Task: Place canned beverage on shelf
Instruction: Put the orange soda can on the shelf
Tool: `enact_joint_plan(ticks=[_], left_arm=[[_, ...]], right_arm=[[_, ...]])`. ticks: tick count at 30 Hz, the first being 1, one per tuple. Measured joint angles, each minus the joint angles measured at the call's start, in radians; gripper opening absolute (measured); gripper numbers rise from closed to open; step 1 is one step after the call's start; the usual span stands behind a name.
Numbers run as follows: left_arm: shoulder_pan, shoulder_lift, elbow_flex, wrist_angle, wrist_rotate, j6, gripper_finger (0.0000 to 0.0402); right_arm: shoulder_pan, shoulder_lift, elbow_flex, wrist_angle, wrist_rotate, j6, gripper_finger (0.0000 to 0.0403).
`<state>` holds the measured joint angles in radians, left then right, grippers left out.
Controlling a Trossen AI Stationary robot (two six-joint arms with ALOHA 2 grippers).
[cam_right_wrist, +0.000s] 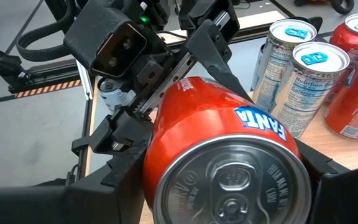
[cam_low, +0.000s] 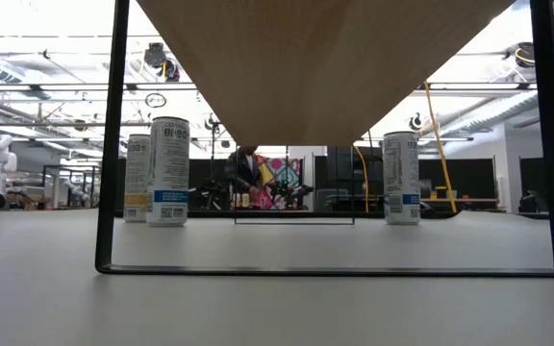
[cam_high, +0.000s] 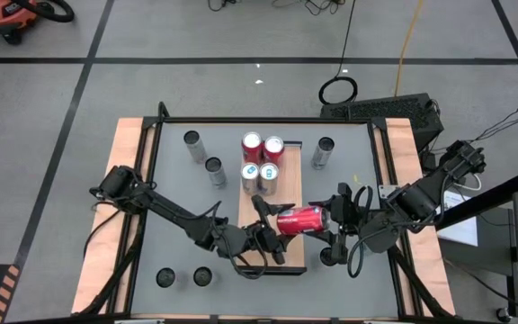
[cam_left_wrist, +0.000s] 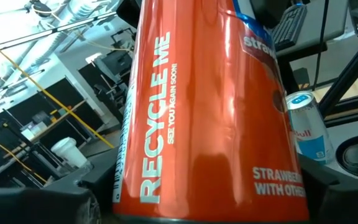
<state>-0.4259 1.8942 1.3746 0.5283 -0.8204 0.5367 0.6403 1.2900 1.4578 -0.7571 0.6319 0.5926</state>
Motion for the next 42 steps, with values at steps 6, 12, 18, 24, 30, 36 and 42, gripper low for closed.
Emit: enact_joint_plan(ticks=[6,12,18,24,30,36,42], left_arm=[[-0.008,0.000,0.000,-0.001,-0.002,-0.005,0.0289],[-0.028,0.000,0.000,0.000,-0.007,-0.042,0.0288],[-0.041,0.001,0.000,-0.024,-0.013,-0.164,0.0287],[-0.057,0.001,0.000,-0.072,-0.006,-0.352,0.0286],[-0.072,0.001,0.000,-0.075,0.107,-0.549,0.0285],[-0.068,0.001,0.000,-0.075,0.340,-0.691,0.0285],[-0.067,0.001,0.000,-0.067,0.535,-0.738,0.0285]], right_arm=[[0.000,0.000,0.000,-0.001,-0.002,-0.004,0.0239],[0.003,-0.001,0.000,-0.007,-0.007,-0.102,0.0288],[0.003,-0.007,0.000,-0.018,-0.008,-0.246,0.0345],[0.041,-0.032,0.000,-0.092,-0.011,-0.433,0.0356],[0.120,-0.034,-0.017,-0.147,-0.006,-0.513,0.0356],[0.155,-0.032,-0.135,0.064,-0.006,-0.568,0.0357],[0.183,-0.032,-0.309,0.481,-0.086,-0.732,0.0357]])
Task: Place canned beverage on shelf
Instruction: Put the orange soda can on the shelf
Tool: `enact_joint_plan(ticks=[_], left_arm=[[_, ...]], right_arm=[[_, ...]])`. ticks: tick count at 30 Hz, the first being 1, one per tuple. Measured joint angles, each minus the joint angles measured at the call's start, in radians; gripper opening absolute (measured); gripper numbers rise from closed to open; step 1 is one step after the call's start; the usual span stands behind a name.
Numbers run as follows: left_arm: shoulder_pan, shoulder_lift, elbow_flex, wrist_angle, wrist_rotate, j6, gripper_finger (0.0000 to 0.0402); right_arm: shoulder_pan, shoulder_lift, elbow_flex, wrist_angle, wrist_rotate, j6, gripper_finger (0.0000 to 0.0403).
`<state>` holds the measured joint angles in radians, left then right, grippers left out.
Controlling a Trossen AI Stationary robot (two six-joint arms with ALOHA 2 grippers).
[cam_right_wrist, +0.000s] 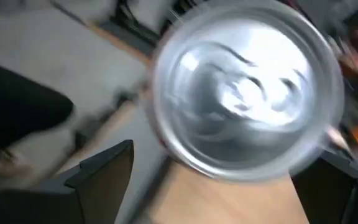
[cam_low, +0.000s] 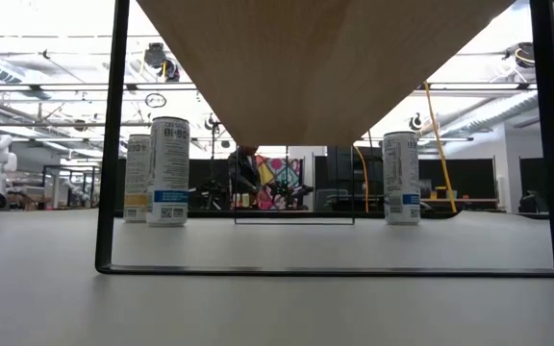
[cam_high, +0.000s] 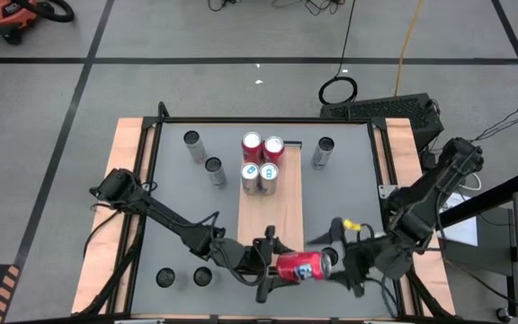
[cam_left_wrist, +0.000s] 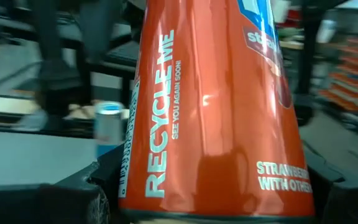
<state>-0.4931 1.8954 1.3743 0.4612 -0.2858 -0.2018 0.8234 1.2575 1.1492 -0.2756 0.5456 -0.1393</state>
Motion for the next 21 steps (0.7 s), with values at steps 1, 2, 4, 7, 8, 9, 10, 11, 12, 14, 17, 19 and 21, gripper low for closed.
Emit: enact_joint_plan(ticks=[1,2,4,7,8,9,10,11,12,14,17,19,21], left_arm=[[0.000,0.000,0.000,0.005,0.024,-0.003,0.0285],[0.002,0.000,0.000,0.011,0.056,-0.002,0.0285],[0.002,0.000,0.000,0.027,0.130,-0.003,0.0285],[0.002,0.000,0.000,0.039,0.201,0.003,0.0285],[0.002,0.000,0.000,0.040,0.208,0.005,0.0285],[0.002,0.000,0.000,0.041,0.209,0.005,0.0285],[0.004,0.000,0.000,0.042,0.209,0.005,0.0285],[0.008,0.000,0.000,0.044,0.210,0.004,0.0285],[0.012,0.000,0.000,0.048,0.221,-0.001,0.0286],[0.018,0.002,0.000,0.051,0.237,-0.003,0.0286],[0.026,0.013,0.000,0.076,0.257,-0.003,0.0286],[0.030,0.015,0.000,0.076,0.265,-0.003,0.0286],[0.034,0.015,0.000,0.077,0.265,-0.002,0.0286]], right_arm=[[0.000,0.000,-0.028,0.086,-0.036,-0.033,0.0357],[0.000,0.000,-0.054,0.163,-0.068,-0.067,0.0357],[-0.001,0.000,-0.102,0.298,-0.115,-0.136,0.0357],[-0.009,0.000,-0.154,0.461,-0.172,-0.252,0.0357],[-0.012,0.000,-0.166,0.515,-0.202,-0.292,0.0357],[-0.016,0.000,-0.178,0.563,-0.230,-0.327,0.0357],[-0.021,0.000,-0.188,0.606,-0.257,-0.359,0.0357],[-0.027,0.000,-0.195,0.640,-0.285,-0.384,0.0357],[-0.035,0.001,-0.199,0.658,-0.305,-0.406,0.0357],[-0.055,0.002,-0.199,0.668,-0.346,-0.431,0.0355],[-0.092,0.002,-0.199,0.668,-0.416,-0.442,0.0350],[-0.117,0.002,-0.199,0.669,-0.461,-0.435,0.0340],[-0.133,0.002,-0.199,0.662,-0.495,-0.425,0.0324]])
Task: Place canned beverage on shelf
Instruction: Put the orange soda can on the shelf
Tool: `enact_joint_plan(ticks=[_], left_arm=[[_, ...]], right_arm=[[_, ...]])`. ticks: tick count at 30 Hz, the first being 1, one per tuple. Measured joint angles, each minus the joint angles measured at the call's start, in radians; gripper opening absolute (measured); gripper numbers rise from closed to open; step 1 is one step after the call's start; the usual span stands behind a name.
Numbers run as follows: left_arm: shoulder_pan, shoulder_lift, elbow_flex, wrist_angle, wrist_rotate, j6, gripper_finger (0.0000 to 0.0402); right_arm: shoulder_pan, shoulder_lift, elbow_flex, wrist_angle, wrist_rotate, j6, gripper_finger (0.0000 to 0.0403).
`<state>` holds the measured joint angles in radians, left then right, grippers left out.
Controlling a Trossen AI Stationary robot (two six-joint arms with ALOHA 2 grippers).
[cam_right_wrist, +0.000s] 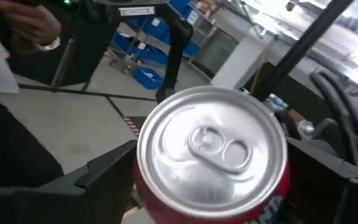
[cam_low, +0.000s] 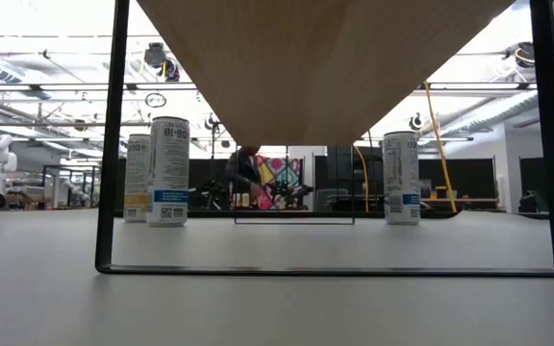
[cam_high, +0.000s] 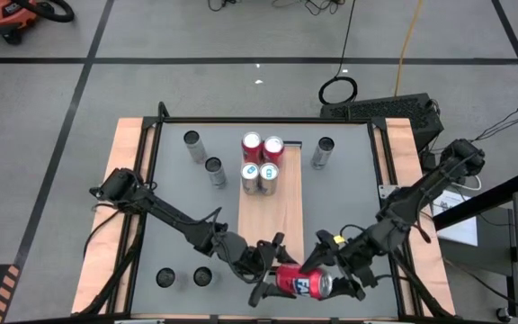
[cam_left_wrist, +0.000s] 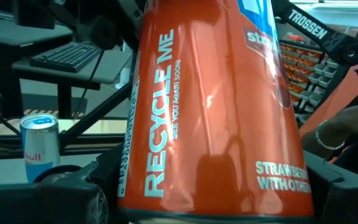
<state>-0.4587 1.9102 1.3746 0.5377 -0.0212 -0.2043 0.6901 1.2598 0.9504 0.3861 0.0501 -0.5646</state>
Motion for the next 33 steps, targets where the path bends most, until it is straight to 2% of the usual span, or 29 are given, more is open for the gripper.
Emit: enact_joint_plan(ticks=[5,10,20,26,29,33], left_arm=[[-0.001,0.000,0.000,-0.002,0.002,0.004,0.0286],[0.005,0.000,0.000,-0.003,0.008,0.011,0.0286],[0.005,0.001,0.000,-0.004,-0.020,0.026,0.0289],[0.004,0.002,0.000,0.007,-0.125,0.070,0.0339],[0.005,0.002,0.002,0.020,-0.179,0.090,0.0366],[0.007,0.002,0.002,0.052,-0.267,0.127,0.0386]], right_arm=[[-0.020,0.000,0.000,-0.012,-0.074,-0.001,0.0270],[-0.029,0.000,0.000,-0.014,-0.078,0.002,0.0231],[-0.029,0.000,0.000,-0.032,-0.063,0.015,0.0232],[-0.030,-0.018,0.000,-0.043,-0.033,0.129,0.0230],[-0.028,-0.045,-0.001,-0.074,0.024,0.198,0.0230],[-0.028,-0.101,-0.001,-0.141,0.046,0.290,0.0230]])
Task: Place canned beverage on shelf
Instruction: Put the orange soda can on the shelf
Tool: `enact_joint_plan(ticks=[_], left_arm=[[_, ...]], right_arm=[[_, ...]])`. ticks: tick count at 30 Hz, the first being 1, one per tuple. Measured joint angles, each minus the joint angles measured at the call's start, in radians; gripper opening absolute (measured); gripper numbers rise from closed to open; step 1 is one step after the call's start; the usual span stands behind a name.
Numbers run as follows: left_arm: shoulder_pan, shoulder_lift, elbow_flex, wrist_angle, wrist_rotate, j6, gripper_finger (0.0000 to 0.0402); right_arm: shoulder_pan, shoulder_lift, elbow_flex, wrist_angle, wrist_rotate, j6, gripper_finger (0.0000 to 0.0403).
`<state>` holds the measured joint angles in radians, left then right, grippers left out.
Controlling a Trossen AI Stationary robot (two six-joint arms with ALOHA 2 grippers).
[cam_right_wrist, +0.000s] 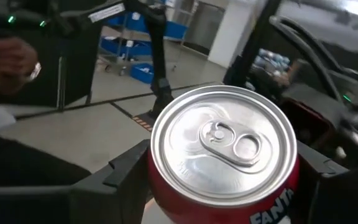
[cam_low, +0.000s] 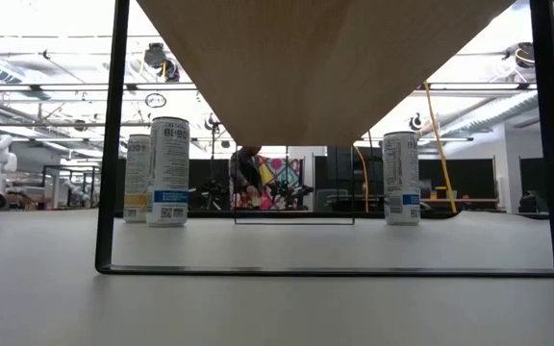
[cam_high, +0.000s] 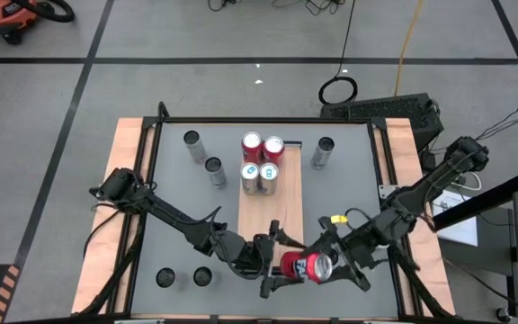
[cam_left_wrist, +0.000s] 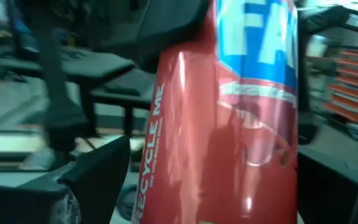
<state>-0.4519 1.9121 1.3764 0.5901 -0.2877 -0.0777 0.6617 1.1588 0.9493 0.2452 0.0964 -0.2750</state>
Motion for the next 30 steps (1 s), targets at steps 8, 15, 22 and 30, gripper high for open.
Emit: enact_joint_plan(ticks=[8,15,22,30], left_arm=[[0.002,-0.001,0.001,0.041,-0.161,0.096,0.0389],[0.003,-0.002,0.001,0.055,-0.306,0.207,0.0389],[0.012,-0.002,0.001,0.056,-0.315,0.260,0.0389],[0.033,0.018,-0.001,0.048,-0.338,0.239,0.0389]], right_arm=[[0.001,-0.120,0.000,-0.156,0.094,0.129,0.0230],[0.002,-0.205,0.000,-0.256,0.261,0.255,0.0230],[0.001,-0.225,0.000,-0.305,0.351,0.343,0.0230],[0.001,-0.225,0.000,-0.296,0.354,0.304,0.0230]])
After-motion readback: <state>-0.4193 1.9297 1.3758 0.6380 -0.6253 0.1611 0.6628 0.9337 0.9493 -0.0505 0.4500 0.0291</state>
